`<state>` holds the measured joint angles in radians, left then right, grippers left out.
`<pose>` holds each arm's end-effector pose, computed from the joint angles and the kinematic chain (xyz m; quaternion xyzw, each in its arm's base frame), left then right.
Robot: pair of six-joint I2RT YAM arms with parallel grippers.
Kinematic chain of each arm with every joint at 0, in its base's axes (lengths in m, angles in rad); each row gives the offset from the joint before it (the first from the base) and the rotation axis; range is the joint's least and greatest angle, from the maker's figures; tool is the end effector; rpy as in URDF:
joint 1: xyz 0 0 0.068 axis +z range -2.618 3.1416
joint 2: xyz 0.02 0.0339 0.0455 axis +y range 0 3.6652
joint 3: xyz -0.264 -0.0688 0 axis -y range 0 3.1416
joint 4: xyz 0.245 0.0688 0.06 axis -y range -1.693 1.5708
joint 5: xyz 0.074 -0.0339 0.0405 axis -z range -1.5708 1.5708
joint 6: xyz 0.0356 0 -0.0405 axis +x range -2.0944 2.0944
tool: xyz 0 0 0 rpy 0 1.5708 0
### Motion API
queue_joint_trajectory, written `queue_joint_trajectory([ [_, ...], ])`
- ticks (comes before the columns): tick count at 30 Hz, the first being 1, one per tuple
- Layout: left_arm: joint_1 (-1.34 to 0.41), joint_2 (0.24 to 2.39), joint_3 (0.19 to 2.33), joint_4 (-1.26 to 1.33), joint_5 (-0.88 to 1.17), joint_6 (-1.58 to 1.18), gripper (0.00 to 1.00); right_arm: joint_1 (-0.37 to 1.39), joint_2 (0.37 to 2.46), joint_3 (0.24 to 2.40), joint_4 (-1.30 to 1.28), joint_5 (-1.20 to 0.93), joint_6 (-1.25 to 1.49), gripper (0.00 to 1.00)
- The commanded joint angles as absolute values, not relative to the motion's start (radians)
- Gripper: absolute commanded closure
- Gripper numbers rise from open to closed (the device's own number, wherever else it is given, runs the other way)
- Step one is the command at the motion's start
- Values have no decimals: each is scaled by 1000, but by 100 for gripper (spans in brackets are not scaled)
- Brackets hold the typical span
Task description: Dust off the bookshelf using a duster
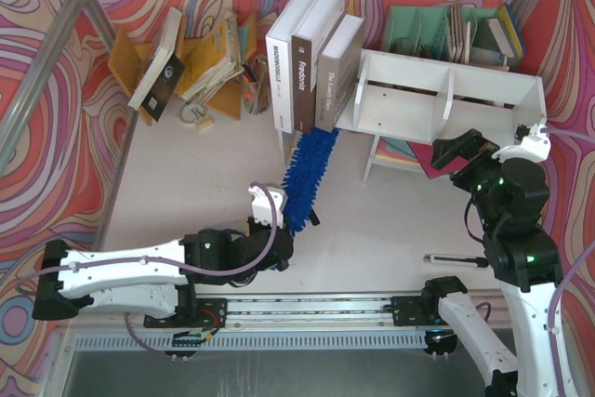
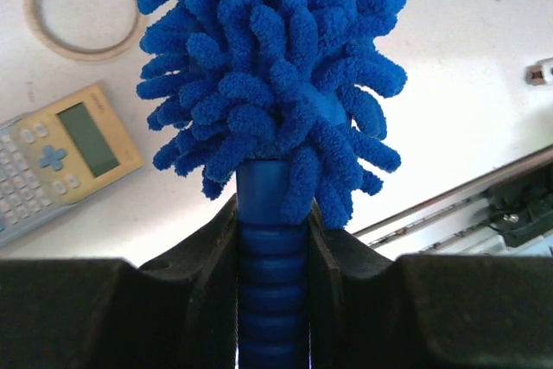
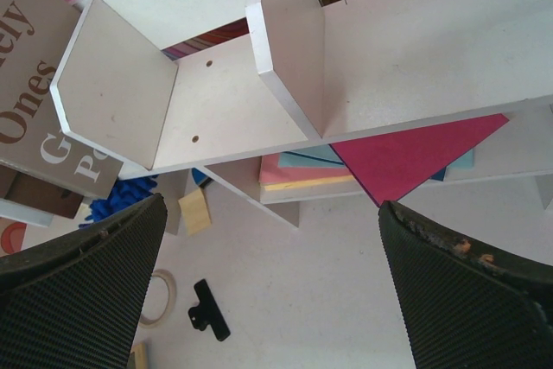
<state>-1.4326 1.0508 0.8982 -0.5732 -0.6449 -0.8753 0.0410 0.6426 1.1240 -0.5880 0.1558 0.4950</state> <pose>0.0511 -0.2117 0.2967 0.1130 0.8674 -0.2386 0.4217 0.1067 -0.0012 0.4267 0.2176 0.7108 0.1207 0.6579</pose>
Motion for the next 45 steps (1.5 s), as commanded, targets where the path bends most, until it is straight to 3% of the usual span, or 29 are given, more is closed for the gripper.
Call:
queue_joint_trajectory([
  [1, -1435, 992, 877, -666, -797, -945, 100, 43, 635, 1118, -572, 156, 494, 1],
  [12, -1429, 852, 784, -751, -860, -1062, 100, 43, 641, 1115, -565, 149, 501, 1],
  [26, -1326, 933, 617, -622, -654, -1130, 100, 43, 648, 1129, -565, 144, 500, 1],
  [38, -1324, 854, 766, -692, -691, -1014, 100, 42, 655, 1141, -566, 147, 495, 1],
  [45, -1325, 915, 723, -665, -672, -1043, 100, 42, 650, 1126, -566, 147, 500, 1],
])
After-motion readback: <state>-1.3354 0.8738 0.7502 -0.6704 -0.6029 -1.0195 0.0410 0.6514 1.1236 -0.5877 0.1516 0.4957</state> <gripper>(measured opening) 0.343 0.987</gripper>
